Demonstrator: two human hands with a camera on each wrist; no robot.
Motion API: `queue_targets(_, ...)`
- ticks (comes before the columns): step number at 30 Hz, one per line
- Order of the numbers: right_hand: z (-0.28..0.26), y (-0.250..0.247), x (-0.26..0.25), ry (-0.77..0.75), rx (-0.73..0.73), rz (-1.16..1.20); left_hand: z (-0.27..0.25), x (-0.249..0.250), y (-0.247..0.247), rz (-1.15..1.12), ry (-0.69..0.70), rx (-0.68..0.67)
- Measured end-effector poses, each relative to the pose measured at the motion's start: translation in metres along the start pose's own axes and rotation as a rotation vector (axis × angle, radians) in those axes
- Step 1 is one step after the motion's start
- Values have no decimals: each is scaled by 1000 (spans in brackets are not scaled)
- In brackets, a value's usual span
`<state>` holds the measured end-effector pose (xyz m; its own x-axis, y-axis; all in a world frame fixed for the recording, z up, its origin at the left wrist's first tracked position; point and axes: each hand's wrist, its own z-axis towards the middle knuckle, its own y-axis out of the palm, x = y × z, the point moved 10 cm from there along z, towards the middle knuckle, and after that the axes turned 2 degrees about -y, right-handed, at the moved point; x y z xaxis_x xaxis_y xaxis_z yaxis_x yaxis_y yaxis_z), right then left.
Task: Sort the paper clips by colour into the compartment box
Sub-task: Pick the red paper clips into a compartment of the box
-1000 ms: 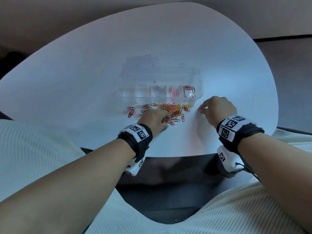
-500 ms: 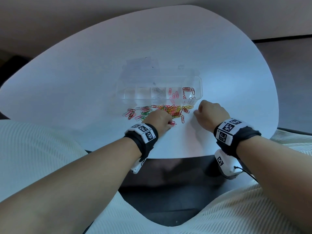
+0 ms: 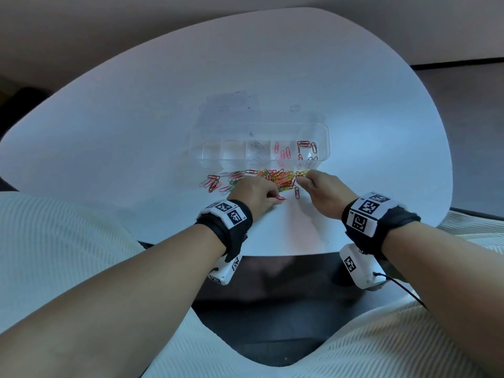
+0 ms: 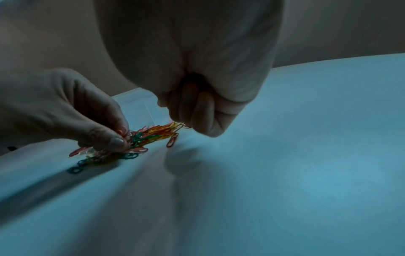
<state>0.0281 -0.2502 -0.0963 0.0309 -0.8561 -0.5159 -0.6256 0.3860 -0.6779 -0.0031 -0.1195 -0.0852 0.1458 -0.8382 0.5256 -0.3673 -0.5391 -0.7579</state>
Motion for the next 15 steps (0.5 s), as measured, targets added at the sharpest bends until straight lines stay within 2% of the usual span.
queue_targets(3,4,2,3,4,-11,37,0,-6,-6,-156,-66,27)
queue_targets(9,3,1,-7,-43,-28,107,-4,-11,-16,-322,-132,95)
queue_targets(15,0,-1,-10,-44,-34,77,-6,-12,-9,-329,-148,55)
